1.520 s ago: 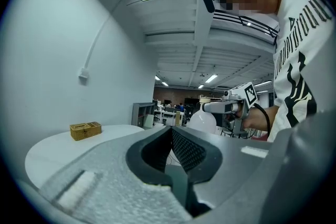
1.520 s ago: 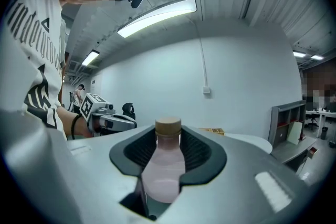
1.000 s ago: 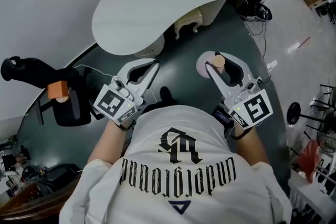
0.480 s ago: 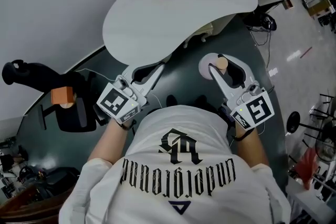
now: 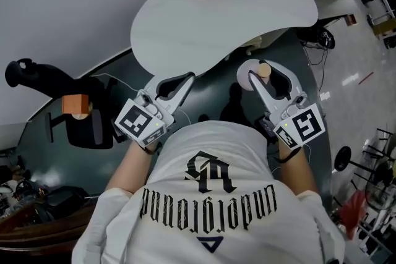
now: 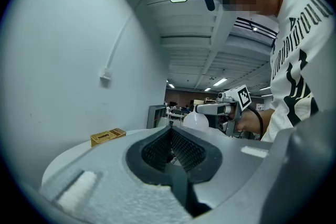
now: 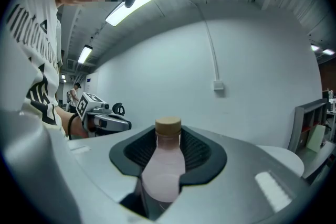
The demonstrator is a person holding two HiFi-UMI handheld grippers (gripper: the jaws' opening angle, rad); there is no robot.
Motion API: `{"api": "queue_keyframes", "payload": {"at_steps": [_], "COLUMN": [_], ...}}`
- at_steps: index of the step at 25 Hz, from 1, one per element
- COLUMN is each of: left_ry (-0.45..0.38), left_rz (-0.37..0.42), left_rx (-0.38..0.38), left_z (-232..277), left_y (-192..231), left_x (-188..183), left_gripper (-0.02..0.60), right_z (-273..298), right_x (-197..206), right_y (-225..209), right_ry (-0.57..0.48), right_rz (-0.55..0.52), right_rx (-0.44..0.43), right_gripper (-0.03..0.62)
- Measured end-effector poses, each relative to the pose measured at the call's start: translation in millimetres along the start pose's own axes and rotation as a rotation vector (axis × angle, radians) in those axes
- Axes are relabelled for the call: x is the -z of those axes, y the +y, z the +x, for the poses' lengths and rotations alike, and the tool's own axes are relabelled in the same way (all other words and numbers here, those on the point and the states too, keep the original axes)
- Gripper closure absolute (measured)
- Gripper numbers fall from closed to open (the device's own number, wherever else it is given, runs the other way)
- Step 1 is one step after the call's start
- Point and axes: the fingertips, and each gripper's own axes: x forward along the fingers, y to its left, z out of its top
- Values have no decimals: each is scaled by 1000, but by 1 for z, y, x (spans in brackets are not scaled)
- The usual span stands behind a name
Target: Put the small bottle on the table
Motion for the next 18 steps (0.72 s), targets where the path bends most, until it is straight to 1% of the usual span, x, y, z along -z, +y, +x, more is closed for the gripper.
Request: {"api": "queue_keyframes", "payload": {"at_steps": [4,10,18], "left_ry": [-5,-12,-18], "left_rz": [-14,-30,-38], "left_rx": [-31,-106,-211], "left_z": [10,32,83], "left_y": [13,45,82], "left_x": [-2,-6,-20], "left_gripper": [574,574,574], "right_z": [23,58,99], "right_x": [-2,-5,-8], "right_y": [-17,-48,-111], "right_ry": [4,12,21], "right_rz": [-2,-18,-21], "right_rx": [-49,-131,-245], "right_gripper": [455,455,456]}}
